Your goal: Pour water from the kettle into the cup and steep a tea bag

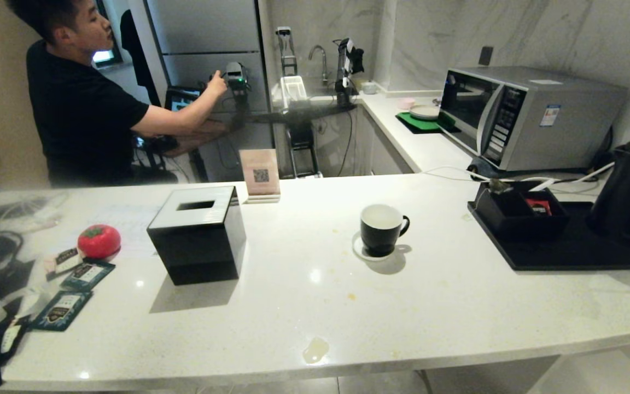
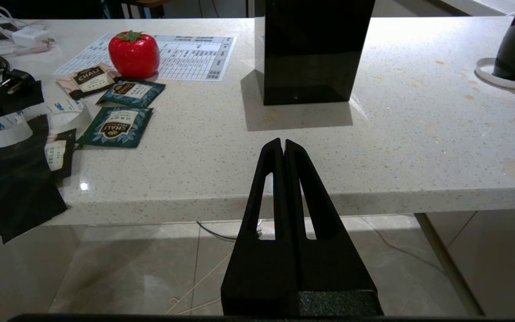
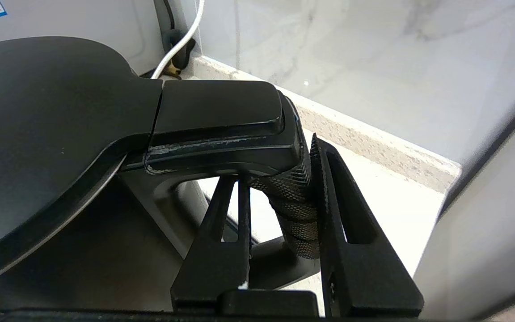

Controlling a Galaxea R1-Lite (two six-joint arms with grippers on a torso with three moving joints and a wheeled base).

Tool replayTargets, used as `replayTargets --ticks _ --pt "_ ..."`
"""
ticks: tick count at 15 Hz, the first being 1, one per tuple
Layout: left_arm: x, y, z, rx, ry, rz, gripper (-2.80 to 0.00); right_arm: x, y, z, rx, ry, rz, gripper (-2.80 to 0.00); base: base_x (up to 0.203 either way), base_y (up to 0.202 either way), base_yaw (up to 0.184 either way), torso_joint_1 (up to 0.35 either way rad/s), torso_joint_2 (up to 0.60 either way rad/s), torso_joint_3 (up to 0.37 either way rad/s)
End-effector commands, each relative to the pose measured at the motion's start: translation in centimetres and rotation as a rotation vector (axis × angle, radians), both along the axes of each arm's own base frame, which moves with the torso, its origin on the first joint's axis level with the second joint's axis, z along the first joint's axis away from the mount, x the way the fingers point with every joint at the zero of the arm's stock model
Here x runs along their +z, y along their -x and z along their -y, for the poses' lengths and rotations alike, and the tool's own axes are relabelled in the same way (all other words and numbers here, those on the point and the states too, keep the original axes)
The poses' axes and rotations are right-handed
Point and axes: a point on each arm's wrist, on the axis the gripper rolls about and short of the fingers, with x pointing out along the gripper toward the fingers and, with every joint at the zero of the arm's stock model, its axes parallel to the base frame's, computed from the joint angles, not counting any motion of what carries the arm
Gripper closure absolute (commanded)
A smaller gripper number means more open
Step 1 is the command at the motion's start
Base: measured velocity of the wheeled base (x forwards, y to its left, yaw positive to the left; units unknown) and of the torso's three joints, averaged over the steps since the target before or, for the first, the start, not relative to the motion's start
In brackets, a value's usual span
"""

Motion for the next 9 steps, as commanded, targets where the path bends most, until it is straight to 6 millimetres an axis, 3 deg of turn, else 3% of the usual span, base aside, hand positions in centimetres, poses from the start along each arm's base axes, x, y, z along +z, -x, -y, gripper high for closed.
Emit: replayTargets --ticks 1,9 --pt "0.0 0.0 0.0 0.000 0.001 -0.002 0.00 -1.5 -1.0 0.8 -0.005 -0.011 -0.018 0.00 0.000 0.000 0.000 0.000 0.00 0.000" --pt "0.0 0.0 0.0 0.000 0.001 -0.002 0.00 -3.3 -3.3 2.4 -0.012 -0.016 -0.030 0.00 0.000 0.000 0.000 0.000 0.00 0.000"
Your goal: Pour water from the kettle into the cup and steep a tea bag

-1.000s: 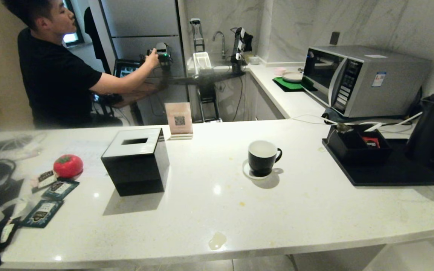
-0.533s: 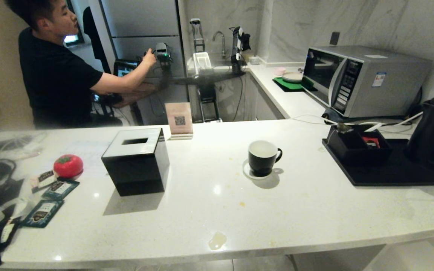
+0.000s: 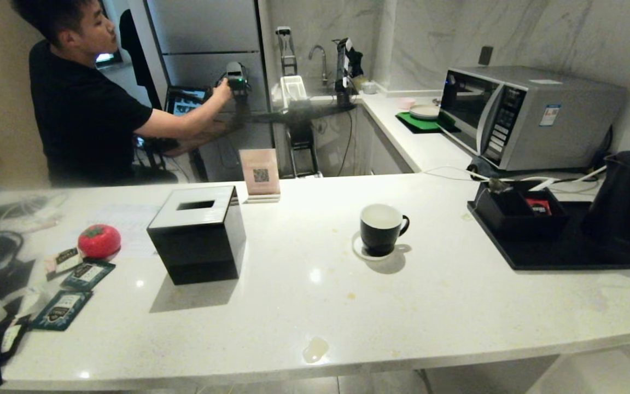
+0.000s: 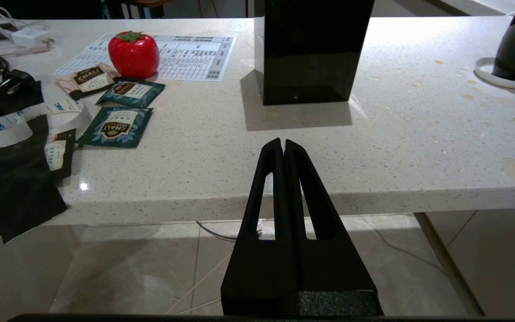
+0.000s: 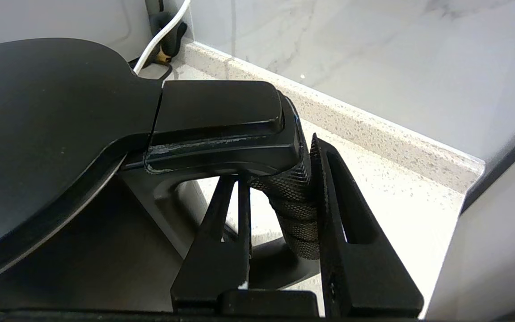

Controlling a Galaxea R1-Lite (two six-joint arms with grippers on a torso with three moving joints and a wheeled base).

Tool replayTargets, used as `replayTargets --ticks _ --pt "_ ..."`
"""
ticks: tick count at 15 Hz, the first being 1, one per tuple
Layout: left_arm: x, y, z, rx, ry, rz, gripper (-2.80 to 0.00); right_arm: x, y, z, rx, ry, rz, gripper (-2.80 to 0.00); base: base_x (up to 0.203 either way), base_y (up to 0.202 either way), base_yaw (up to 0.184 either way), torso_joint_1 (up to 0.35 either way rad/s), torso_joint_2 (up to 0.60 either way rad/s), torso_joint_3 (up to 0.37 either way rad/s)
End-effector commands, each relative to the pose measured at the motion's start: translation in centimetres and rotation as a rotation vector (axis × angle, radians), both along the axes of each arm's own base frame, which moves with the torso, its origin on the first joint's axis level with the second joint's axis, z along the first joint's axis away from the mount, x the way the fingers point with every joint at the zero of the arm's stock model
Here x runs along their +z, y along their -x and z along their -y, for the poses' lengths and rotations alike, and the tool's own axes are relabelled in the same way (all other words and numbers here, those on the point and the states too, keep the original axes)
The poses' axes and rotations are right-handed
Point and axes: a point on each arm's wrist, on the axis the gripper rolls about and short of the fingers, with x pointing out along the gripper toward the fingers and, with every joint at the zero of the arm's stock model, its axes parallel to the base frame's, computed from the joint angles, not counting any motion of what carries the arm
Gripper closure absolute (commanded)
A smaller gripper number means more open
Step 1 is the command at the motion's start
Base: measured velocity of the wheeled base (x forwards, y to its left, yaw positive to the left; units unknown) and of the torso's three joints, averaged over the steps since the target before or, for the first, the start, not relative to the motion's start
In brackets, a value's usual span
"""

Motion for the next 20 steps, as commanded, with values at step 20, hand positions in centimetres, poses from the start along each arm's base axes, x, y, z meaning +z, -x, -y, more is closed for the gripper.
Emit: replayTargets --ticks 20 --pt "0.0 0.0 0.0 0.001 0.001 -0.002 0.00 -3.7 -4.4 2.7 -0.014 -0.004 -0.007 0.00 0.000 0.000 0.000 0.000 0.00 0.000"
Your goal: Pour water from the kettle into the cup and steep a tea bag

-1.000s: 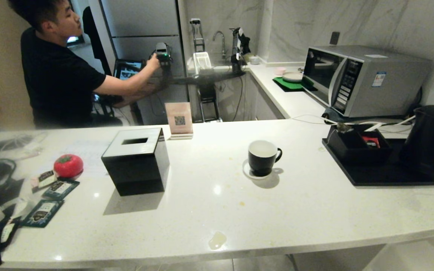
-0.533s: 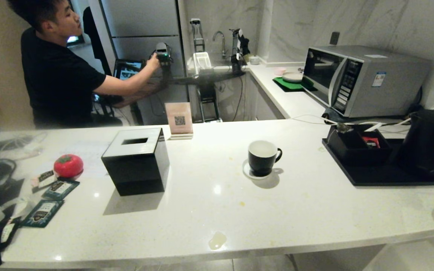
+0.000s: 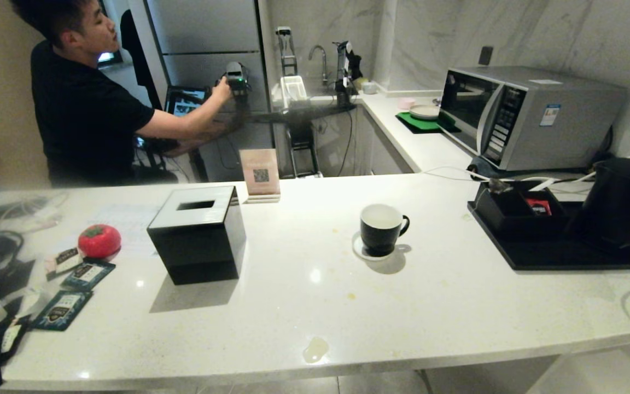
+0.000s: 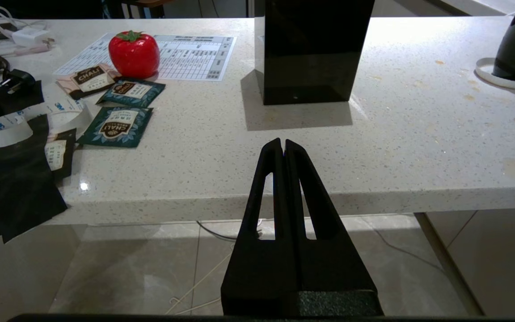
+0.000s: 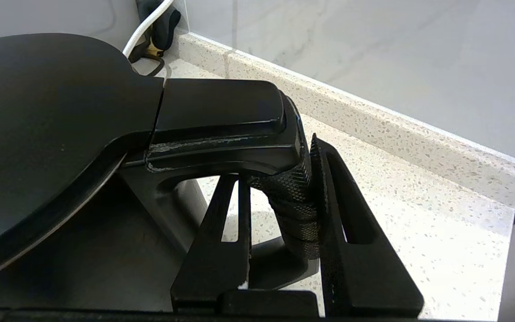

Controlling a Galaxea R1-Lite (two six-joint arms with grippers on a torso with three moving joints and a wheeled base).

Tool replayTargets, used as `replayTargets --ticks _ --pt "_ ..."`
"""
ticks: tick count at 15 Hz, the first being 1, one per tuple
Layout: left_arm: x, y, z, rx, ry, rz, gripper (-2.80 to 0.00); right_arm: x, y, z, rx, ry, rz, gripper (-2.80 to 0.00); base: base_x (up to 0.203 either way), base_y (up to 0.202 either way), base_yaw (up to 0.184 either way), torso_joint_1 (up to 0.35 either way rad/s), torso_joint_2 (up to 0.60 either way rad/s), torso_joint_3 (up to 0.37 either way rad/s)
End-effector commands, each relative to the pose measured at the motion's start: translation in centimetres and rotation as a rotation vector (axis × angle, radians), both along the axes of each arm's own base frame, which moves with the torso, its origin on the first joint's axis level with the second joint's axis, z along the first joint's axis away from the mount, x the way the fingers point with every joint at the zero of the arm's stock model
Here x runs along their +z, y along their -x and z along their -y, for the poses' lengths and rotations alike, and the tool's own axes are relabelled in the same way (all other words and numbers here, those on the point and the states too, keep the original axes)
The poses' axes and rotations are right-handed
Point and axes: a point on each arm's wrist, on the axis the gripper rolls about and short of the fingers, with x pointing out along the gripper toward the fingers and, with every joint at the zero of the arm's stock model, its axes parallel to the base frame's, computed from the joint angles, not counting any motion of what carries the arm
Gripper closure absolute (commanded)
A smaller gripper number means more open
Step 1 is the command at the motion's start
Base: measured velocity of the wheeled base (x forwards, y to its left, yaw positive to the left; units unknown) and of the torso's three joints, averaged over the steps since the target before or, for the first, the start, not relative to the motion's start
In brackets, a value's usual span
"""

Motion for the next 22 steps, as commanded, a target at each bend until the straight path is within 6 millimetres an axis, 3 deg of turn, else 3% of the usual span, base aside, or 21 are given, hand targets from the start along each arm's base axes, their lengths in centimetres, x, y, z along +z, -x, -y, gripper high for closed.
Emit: replayTargets --ticks 1,10,21,22 --pt "0.0 0.0 0.0 0.001 0.000 -0.002 0.00 -0.8 -0.3 0.1 -0.001 -0.006 -0.008 0.00 0.000 0.000 0.000 0.000 0.00 0.000" --pt "0.0 0.0 0.0 0.000 -0.001 -0.002 0.00 -1.0 -1.7 -0.5 0.030 -0.010 -0.010 0.00 0.000 0.000 0.000 0.000 0.00 0.000" --pt "0.0 0.0 0.0 0.001 0.000 -0.002 0.00 -1.1 -1.8 -0.5 0.025 -0.011 -0.011 0.00 0.000 0.000 0.000 0.000 0.00 0.000" --pt "0.0 0.0 0.0 0.001 0.000 -0.002 0.00 -1.1 -1.8 -0.5 0.025 -0.012 -0.013 -0.28 0.000 0.000 0.000 0.000 0.00 0.000"
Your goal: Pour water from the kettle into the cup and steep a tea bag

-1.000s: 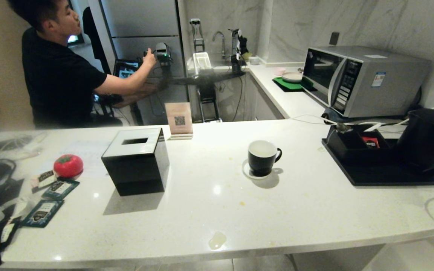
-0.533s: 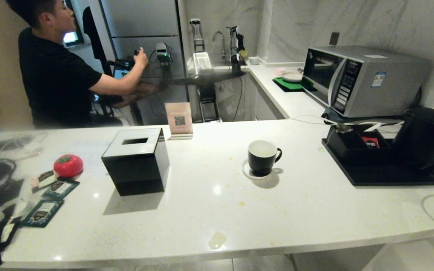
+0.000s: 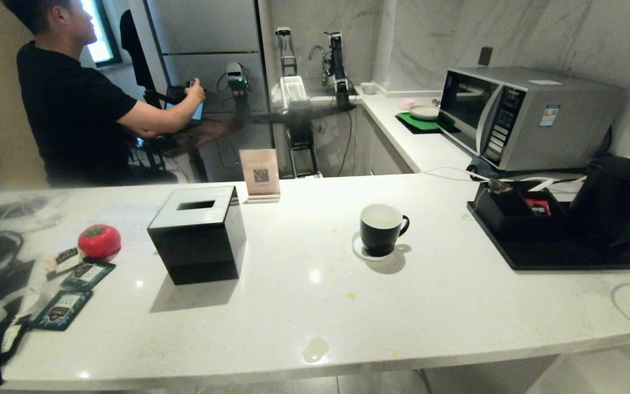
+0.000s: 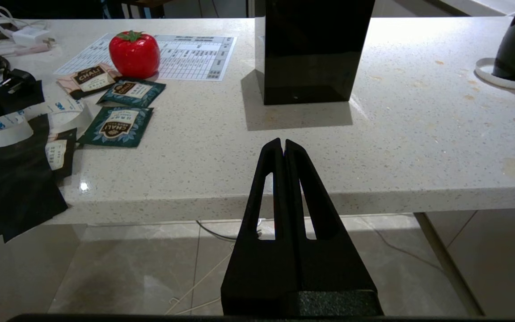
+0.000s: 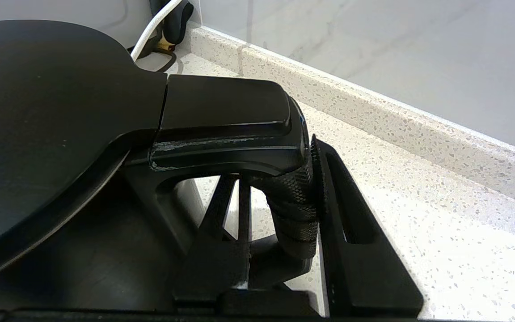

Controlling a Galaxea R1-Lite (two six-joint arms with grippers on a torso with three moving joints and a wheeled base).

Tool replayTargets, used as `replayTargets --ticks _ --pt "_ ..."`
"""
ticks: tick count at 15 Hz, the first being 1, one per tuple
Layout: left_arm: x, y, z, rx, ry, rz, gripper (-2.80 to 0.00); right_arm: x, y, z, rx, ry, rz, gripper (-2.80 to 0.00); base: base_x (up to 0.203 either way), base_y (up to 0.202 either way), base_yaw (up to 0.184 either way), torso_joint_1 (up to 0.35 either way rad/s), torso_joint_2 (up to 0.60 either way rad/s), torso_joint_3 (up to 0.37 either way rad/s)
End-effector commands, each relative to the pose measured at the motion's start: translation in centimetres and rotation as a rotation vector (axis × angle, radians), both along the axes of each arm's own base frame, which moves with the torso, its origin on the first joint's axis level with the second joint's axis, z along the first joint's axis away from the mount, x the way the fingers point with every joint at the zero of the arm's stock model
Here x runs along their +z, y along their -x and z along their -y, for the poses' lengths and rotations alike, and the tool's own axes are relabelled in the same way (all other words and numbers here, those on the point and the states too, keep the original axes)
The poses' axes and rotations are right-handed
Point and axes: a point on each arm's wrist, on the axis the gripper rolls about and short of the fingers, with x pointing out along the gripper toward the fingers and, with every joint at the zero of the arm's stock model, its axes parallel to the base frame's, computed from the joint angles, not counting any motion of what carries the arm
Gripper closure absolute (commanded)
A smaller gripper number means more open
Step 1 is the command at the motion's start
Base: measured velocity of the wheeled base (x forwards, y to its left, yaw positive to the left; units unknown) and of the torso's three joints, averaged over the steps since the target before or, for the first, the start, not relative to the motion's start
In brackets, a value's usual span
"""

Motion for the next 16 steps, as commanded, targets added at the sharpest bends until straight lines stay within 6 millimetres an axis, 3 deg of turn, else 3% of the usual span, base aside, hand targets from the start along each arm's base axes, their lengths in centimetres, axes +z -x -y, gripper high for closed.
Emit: replayTargets --ticks 1,9,16 --pt "0.0 0.0 0.0 0.001 0.000 -0.002 0.00 -0.1 0.0 0.0 -0.002 -0.001 -0.001 -2.80 0.000 0.000 0.000 0.000 0.00 0.000" --pt "0.0 0.0 0.0 0.001 0.000 -0.002 0.00 -0.4 0.2 0.0 -0.003 -0.005 -0.010 -2.80 0.000 0.000 0.000 0.000 0.00 0.000" --pt "0.0 0.0 0.0 -0.001 0.000 -0.002 0.00 -1.3 1.7 -1.1 -0.004 -0.035 -0.059 -2.80 0.000 0.000 0.000 0.000 0.00 0.000"
